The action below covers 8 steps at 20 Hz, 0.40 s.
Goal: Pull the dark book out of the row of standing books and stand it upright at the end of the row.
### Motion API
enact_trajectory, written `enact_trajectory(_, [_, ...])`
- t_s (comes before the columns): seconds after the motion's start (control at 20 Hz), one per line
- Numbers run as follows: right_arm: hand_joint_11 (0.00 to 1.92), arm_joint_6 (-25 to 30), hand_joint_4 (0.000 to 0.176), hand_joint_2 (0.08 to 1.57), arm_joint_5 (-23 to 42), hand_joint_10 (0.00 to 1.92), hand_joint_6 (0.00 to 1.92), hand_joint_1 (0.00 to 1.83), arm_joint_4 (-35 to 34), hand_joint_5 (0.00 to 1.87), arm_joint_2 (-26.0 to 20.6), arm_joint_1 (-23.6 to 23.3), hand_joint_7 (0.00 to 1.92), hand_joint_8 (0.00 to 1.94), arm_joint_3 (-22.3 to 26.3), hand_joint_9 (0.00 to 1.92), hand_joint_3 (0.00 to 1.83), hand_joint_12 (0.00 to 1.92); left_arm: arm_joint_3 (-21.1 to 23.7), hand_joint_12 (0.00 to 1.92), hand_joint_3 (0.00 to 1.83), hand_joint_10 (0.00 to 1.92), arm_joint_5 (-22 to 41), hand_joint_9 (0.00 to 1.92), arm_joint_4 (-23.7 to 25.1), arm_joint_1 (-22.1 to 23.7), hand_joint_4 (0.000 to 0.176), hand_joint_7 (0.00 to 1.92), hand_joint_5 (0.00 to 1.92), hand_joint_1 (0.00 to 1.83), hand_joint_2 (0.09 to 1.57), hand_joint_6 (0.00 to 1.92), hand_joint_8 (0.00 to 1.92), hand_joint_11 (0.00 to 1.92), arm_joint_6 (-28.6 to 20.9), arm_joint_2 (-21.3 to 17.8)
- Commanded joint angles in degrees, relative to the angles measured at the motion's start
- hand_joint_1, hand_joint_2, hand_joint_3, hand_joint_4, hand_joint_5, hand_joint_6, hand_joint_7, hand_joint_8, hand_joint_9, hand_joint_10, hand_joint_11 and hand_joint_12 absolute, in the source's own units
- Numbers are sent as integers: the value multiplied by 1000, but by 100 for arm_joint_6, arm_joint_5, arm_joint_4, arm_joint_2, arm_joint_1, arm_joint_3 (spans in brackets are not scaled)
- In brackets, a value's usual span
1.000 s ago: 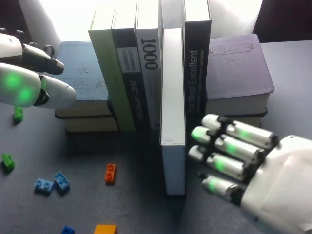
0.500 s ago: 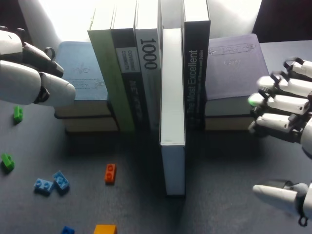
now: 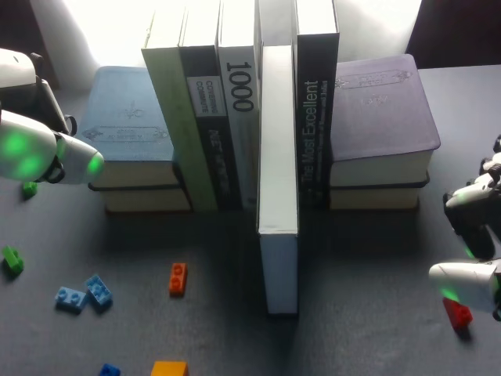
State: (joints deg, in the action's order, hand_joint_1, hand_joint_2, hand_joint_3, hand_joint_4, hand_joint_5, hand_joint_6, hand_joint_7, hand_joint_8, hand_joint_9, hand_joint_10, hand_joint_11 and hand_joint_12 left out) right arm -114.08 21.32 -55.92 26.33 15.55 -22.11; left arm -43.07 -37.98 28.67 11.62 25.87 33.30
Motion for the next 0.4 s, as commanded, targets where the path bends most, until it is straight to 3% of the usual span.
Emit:
enact_trajectory(0.0, [401,-112,0,1255,426,1921,1578,84,116,680,-16,-71,695,1717,51,588,4,1921,17,1247,1,743,410,846,182,38,0,1159,1024,261,1285,3,20,520,-4,-49])
enact_trajectory(0.05, [364,-209,0,1252,432,1921,1595,71,116,671,2,-71,683,1713,73,554,2,1921,21,1285,0,846,410,807,180,38,0,1165,1029,279,1282,2,22,517,-15,-49])
enact_trajectory(0.15, [333,-275,0,1256,434,1921,1573,3,116,632,29,-71,650,1686,98,504,4,1921,30,1170,0,834,409,827,176,38,0,1171,1031,250,1280,1,25,592,-29,-49])
enact_trajectory(0.25, [334,-288,0,1249,469,1921,1556,96,117,643,52,-71,665,1688,98,528,0,1921,31,1361,0,958,387,808,175,34,0,1190,1057,261,1289,7,38,576,-29,-49])
enact_trajectory(0.35, [334,-288,0,1246,472,1921,1557,82,117,646,69,-70,660,1692,98,527,0,1921,30,1345,0,985,383,793,175,17,0,1198,1069,251,1286,10,46,560,-31,-50])
